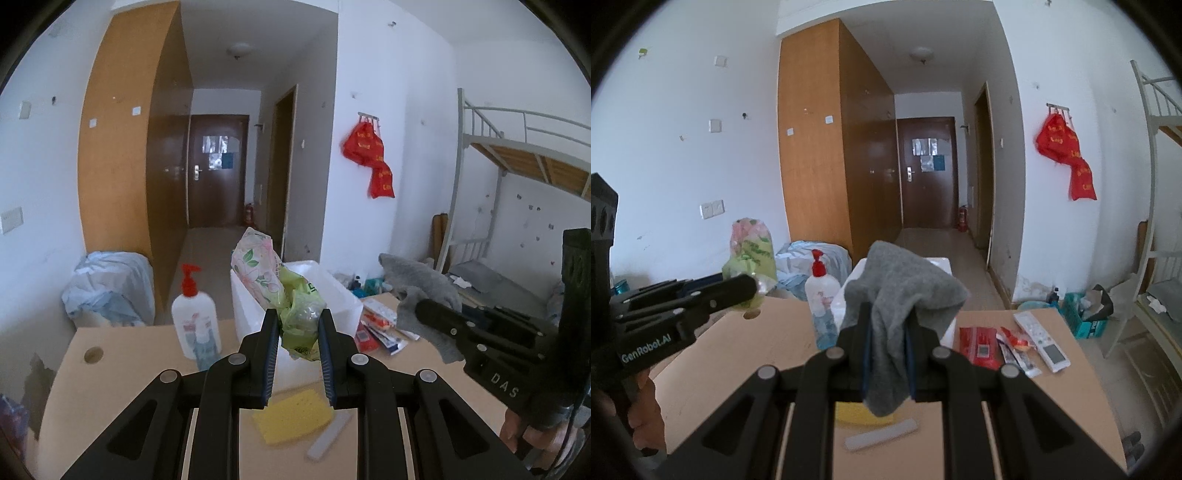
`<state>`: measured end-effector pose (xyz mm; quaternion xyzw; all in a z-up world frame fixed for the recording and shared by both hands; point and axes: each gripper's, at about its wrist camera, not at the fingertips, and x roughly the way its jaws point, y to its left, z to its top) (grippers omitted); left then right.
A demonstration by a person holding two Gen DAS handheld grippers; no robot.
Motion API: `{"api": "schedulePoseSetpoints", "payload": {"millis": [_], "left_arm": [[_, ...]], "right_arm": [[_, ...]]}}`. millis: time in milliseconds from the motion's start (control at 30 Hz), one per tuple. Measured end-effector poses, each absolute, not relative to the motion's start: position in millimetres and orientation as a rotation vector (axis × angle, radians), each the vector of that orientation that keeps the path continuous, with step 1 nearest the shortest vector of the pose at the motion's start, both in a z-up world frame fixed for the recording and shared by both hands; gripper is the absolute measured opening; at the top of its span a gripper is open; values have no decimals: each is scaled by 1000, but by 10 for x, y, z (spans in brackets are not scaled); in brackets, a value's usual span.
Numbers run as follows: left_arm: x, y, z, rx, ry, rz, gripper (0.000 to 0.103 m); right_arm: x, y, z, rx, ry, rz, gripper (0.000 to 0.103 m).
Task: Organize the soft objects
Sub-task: 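Carry the wrapper with the left gripper while the right carries the sock toward the foam box, then lower the floral wrapper into the foam box and open the left gripper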
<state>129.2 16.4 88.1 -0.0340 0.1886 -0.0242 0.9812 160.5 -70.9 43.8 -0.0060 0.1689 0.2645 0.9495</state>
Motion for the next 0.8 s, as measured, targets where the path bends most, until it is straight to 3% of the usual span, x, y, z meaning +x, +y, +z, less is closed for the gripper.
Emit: {"api": "schedulePoseSetpoints", "payload": {"millis": [800], "left_arm": [[2562, 319, 933, -64, 400, -64, 22]], "right_arm": [[2582, -320, 553, -36, 372, 540, 19]]}}
